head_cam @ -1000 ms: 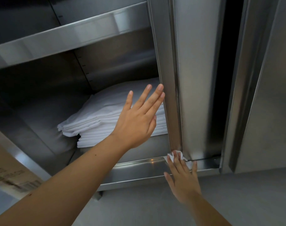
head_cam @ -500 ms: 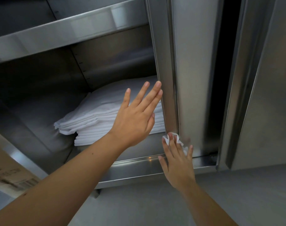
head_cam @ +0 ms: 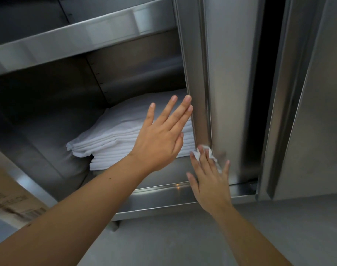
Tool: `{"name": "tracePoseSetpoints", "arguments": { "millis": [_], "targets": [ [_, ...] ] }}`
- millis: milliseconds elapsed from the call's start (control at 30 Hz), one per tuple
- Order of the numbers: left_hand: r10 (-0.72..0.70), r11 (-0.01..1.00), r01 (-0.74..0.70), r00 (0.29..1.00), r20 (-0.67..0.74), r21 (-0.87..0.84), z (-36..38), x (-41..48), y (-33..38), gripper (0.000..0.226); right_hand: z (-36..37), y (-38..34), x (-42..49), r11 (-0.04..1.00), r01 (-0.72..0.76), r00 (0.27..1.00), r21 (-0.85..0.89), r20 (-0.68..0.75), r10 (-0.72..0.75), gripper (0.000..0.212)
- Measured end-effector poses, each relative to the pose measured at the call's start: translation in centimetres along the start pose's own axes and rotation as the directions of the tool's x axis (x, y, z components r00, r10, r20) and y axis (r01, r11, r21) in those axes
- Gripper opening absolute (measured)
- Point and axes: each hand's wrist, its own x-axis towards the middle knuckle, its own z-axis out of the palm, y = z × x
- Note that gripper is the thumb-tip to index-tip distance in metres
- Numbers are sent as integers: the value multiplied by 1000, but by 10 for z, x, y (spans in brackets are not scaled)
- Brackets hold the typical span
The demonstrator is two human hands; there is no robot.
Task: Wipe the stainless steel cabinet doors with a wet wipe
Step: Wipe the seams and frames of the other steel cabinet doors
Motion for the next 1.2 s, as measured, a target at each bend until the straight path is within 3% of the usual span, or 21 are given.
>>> {"name": "tracePoseSetpoints", "arguments": {
  "millis": [67, 167, 300, 400, 500, 600, 733, 833, 967, 1100, 1200],
  "targets": [
    [1, 1000, -1, 1000, 1, 2, 1, 0, 1, 57, -7, -7, 17, 1000, -5, 998, -13, -62, 4, 54],
    [7, 1000, -7, 1000, 5, 1, 1, -1, 1, 57, -5, -7, 14, 999, 5, 999, -44, -36, -7, 58],
    [12, 1000, -12, 1000, 7, 16, 0, 0, -1, 56, 11, 4, -19, 999, -20, 989, -47, 148, 26, 58],
    [10, 1000, -11, 1000, 15, 19, -1, 0, 1, 56, 23, 9, -45, 998, -49, 940, -44, 335, 60, 65],
    [5, 1000, -5, 1000, 17, 20, -2, 0, 0, 56, 25, 4, -55, 993, -115, 901, -24, 417, 115, 66],
    [-1, 1000, 0, 1000, 19, 11, -2, 0, 2, 57, 19, -1, -43, 991, -136, 939, -17, 317, 134, 63],
    [-1, 1000, 0, 1000, 28, 5, -3, 0, 2, 57, -9, -10, 11, 999, -20, 1000, -45, 21, 21, 57],
    [-5, 1000, 4, 999, 43, 8, -2, 0, 2, 57, -19, -16, 29, 998, -21, 999, -59, -36, 19, 60],
    [3, 1000, -4, 999, 47, 17, -3, 0, 1, 57, 4, -7, -6, 996, -48, 987, -80, 151, 60, 60],
    [12, 1000, -13, 999, 49, 25, -4, 0, 0, 56, 28, 3, -62, 991, -130, 884, -37, 447, 133, 66],
    [13, 999, -14, 999, 51, 35, -6, 1, -1, 56, 25, 7, -67, 991, -132, 865, -27, 486, 128, 65]
  ]
}}
